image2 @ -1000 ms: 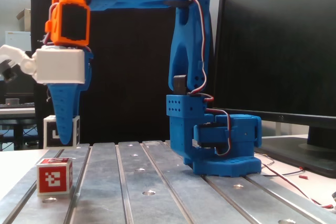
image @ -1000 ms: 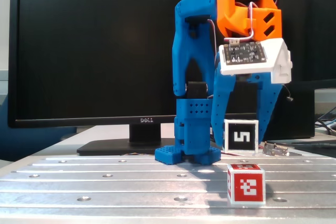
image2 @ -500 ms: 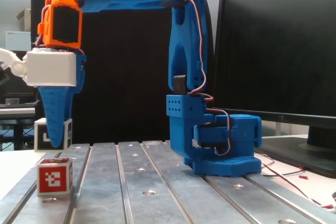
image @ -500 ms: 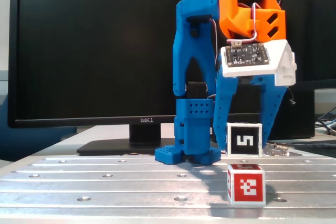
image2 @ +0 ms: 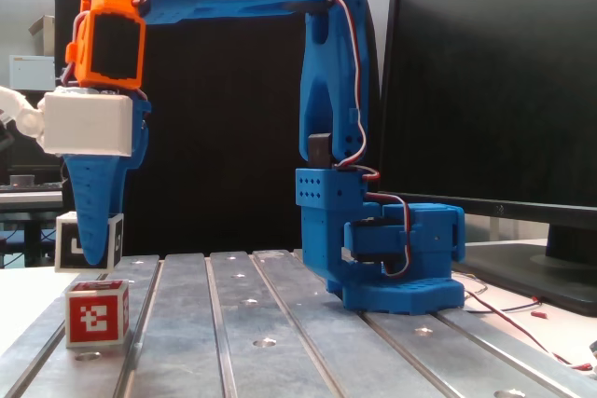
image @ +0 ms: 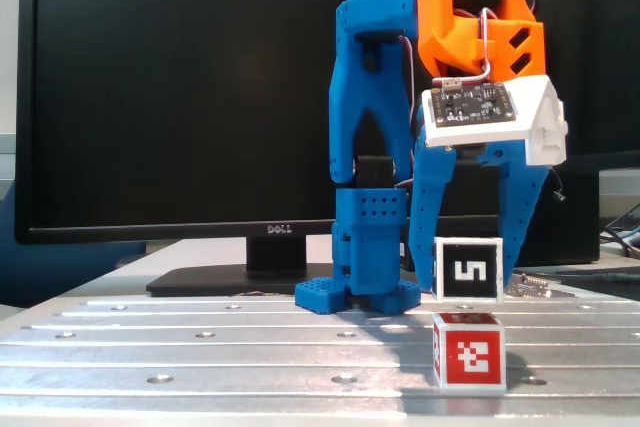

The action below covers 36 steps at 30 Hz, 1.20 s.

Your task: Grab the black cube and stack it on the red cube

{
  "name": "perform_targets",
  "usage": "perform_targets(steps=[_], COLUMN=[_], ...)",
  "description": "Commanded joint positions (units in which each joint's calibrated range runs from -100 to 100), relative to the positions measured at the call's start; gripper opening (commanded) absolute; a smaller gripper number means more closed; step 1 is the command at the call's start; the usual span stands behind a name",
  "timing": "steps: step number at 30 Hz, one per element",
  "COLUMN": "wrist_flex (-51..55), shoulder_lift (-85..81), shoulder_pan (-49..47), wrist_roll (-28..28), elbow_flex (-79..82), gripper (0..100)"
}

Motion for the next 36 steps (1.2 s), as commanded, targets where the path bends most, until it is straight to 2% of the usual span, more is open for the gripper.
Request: perform_targets(steps=[1, 36], wrist_flex=[-0.29, -0.38], shoulder_lift=[-0.12, 2.14], shoulder_pan=[0.25, -0.19], wrist_roll=[-0.24, -0.24], elbow_flex=[-0.07, 0.02], gripper=[19, 19])
